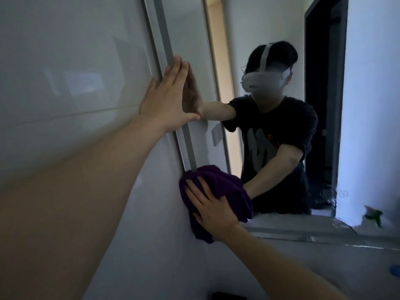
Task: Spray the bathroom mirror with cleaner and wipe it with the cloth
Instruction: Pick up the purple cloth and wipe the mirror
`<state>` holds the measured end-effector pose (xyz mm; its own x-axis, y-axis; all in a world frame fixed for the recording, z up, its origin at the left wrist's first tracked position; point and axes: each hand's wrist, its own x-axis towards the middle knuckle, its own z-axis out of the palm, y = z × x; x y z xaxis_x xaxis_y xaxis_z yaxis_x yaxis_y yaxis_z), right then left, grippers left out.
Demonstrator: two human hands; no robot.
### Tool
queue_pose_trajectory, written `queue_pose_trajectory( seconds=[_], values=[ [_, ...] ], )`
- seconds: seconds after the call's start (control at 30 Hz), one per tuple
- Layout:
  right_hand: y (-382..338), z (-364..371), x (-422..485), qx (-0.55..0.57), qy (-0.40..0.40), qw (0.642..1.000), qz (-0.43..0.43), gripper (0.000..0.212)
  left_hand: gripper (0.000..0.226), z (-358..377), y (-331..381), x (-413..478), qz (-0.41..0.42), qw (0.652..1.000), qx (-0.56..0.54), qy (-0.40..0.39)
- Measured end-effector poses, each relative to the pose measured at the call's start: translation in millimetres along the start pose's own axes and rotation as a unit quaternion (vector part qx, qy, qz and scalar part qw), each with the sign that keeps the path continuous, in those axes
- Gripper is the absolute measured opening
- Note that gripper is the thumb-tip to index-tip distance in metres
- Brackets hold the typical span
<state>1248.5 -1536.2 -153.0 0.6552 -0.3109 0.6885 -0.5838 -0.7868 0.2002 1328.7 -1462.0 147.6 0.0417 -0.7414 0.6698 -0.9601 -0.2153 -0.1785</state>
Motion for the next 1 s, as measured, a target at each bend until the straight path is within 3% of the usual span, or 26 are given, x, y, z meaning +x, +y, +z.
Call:
queue_pose_trajectory(
  seconds=[0.3, 0.5, 0.6, 0.73, 1.0],
  values=[
    [2.8, 45.3, -53.0, 0.020, -0.061, 0.997, -0.034, 0.112, 0.135, -0.2, 4.0, -1.6, -0.002, 1.000, 0.025, 0.018],
    [30.9, 48.4, -98.3, -0.049, -0.103, 0.991, -0.075, 0.132, 0.132, -1.4, 8.2, -4.1, 0.002, 0.999, 0.036, 0.027],
    [51.3, 28.1, -106.6, -0.033, -0.098, 0.990, -0.093, 0.120, 0.132, -0.9, 9.2, -4.4, 0.005, 0.999, 0.040, 0.035],
    [93.7, -31.5, -104.7, -0.045, -0.055, 0.995, -0.068, 0.076, 0.132, -1.5, 9.5, -4.8, 0.005, 0.998, 0.041, 0.040],
    [219.8, -130.7, -173.1, -0.148, 0.023, 0.984, 0.096, 0.071, 0.132, -0.9, 7.9, -3.1, 0.001, 0.999, 0.038, 0.032]
  ],
)
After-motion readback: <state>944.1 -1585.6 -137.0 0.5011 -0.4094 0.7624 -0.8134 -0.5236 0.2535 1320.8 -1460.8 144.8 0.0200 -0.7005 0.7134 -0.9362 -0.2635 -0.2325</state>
